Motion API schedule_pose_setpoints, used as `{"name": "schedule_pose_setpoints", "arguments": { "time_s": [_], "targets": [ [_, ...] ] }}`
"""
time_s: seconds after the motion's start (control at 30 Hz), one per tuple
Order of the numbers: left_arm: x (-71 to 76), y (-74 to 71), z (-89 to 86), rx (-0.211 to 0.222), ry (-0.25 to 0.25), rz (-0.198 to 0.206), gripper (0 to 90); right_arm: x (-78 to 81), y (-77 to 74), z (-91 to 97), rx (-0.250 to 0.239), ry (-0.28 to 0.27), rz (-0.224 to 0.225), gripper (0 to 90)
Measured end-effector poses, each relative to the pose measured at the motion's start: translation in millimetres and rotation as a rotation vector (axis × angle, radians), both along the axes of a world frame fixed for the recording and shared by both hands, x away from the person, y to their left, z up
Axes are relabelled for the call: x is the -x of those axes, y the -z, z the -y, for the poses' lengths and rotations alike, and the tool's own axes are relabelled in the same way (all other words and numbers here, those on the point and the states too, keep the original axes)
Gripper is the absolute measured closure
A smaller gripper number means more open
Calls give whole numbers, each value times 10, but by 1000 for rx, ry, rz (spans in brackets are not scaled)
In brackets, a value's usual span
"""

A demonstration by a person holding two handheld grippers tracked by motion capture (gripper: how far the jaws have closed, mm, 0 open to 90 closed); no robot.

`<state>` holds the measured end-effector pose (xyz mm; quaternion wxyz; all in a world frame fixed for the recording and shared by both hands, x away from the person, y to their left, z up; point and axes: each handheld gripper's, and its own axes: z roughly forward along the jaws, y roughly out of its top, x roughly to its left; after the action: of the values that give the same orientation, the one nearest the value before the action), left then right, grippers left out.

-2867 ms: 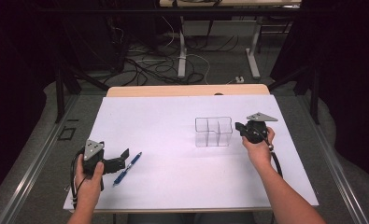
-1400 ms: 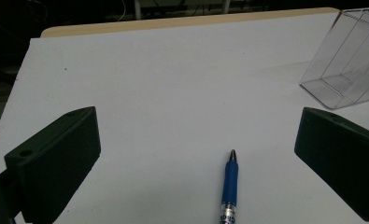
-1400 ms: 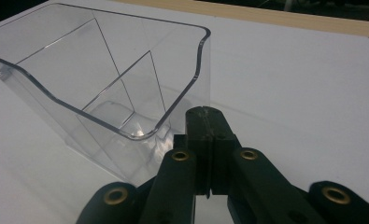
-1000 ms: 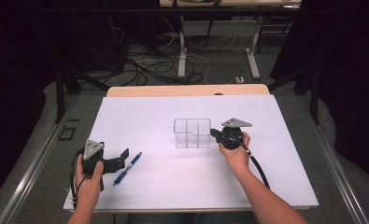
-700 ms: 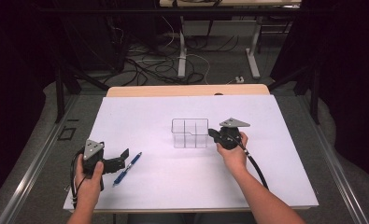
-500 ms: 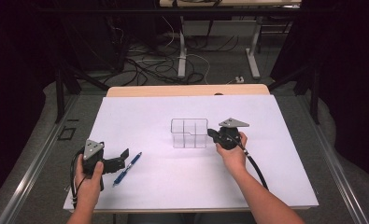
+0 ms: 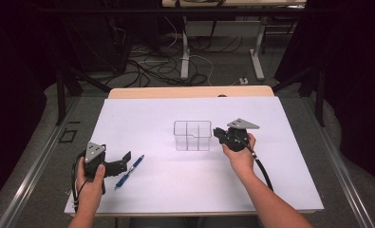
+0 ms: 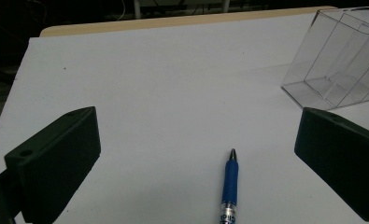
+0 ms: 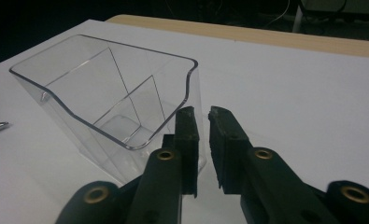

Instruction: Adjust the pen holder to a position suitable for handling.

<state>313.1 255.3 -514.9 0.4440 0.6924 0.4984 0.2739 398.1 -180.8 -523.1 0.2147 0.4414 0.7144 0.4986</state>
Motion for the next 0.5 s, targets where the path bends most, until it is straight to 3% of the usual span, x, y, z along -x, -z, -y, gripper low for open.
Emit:
{"name": "schedule_pose_setpoints", "arguments": {
  "time_s": [0.2,0.23,0.3,0.5],
  "targets": [
    [0,3,1,-3,2,-6,2,130,-55,47,-1,-8,14,577],
    [0,2,5,-1,3,-7,2,130,-55,47,-1,-8,14,577],
    [-1,7,13,0,1,-3,2,191,-77,53,6,-17,0,488],
    [5,1,9,-3,1,-9,2,315,-118,69,27,-29,-10,339]
  ]
}}
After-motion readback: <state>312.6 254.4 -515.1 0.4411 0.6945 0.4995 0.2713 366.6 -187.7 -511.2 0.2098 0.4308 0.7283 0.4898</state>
